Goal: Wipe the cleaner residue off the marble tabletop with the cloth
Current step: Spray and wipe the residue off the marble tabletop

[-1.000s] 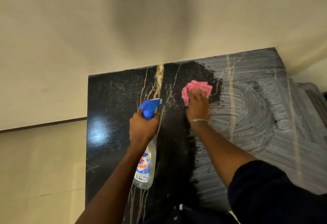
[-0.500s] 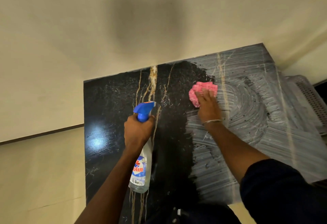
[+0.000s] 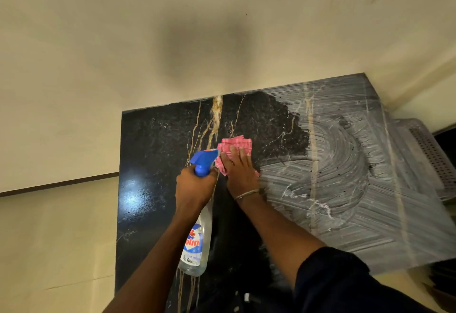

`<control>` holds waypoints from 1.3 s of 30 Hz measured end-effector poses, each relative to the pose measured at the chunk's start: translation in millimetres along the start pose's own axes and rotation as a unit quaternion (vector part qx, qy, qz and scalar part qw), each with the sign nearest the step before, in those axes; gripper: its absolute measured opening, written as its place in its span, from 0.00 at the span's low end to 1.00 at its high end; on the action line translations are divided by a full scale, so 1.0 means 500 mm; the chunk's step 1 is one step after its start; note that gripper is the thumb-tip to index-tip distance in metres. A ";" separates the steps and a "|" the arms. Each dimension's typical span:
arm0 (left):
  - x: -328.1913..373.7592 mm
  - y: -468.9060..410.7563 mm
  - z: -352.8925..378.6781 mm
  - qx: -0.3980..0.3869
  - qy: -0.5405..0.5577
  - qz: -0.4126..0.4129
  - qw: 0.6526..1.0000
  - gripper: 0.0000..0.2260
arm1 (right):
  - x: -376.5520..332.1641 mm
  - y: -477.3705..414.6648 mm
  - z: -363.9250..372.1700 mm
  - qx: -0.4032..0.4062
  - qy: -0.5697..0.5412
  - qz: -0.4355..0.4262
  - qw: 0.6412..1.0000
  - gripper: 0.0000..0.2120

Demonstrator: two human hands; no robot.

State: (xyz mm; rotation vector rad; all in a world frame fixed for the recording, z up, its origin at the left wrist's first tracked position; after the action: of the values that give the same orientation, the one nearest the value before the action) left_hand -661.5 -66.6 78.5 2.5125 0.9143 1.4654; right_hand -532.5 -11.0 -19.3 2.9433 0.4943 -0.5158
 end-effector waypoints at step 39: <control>-0.028 0.040 0.001 -0.045 0.010 0.062 0.997 0.09 | 0.278 0.148 -0.127 0.053 0.025 0.200 0.978 0.37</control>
State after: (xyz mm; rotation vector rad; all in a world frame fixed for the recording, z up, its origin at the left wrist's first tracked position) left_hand -656.9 -90.3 75.0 2.5338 0.6889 1.5309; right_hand -364.4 -28.8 -4.1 3.0414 -0.1291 -0.4282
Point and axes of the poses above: each hand's wrist, its own y-axis away from the middle knuckle, its own z-axis out of the palm, x = y × z, the point moved 6 cm from there along -y, towards the middle knuckle, and after that the axes turned 1 degree about x, right-handed, at the moved point
